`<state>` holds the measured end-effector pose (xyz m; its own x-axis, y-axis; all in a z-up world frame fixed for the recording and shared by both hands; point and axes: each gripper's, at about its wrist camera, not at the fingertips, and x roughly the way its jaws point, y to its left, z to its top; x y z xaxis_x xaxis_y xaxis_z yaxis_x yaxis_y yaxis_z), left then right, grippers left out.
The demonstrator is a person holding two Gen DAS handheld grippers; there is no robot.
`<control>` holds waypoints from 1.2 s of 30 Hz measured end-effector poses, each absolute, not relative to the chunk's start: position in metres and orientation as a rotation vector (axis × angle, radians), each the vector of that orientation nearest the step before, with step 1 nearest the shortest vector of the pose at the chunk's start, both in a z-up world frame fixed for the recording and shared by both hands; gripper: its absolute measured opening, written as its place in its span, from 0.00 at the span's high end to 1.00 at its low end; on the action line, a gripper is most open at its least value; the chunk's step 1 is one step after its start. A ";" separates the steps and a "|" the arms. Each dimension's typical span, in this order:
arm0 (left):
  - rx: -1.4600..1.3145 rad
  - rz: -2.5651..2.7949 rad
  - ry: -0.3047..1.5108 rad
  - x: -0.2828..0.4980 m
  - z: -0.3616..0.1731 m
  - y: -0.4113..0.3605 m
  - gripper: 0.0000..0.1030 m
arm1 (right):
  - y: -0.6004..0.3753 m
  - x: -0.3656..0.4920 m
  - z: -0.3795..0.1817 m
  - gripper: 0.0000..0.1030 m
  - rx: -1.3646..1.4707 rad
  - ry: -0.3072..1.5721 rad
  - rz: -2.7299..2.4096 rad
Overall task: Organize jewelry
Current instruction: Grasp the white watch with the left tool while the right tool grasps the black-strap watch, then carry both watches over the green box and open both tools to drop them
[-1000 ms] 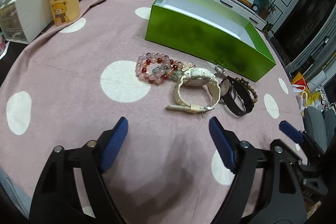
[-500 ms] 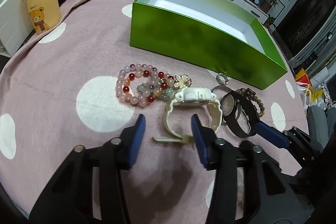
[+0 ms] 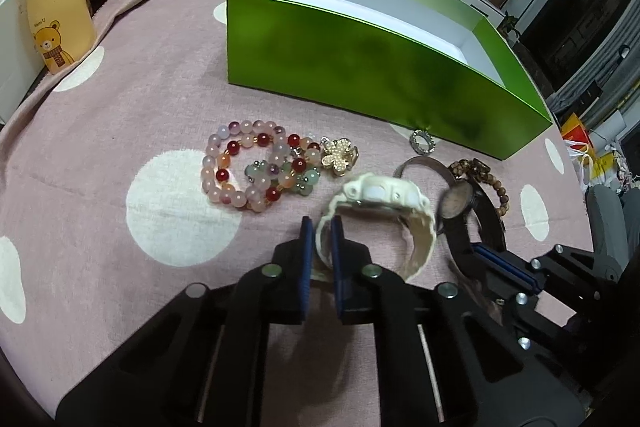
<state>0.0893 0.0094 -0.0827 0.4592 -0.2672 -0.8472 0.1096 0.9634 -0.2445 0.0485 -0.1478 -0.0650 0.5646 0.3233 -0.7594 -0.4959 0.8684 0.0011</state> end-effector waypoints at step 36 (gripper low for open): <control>-0.068 -0.163 0.894 0.201 0.004 -0.013 0.91 | -0.196 0.164 0.005 0.98 -0.095 0.680 0.354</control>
<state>0.2011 -0.0134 0.0044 0.6149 -0.1697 -0.7701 0.1128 0.9855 -0.1272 0.1640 -0.1958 0.0053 0.7204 0.2887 -0.6306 -0.3502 0.9362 0.0285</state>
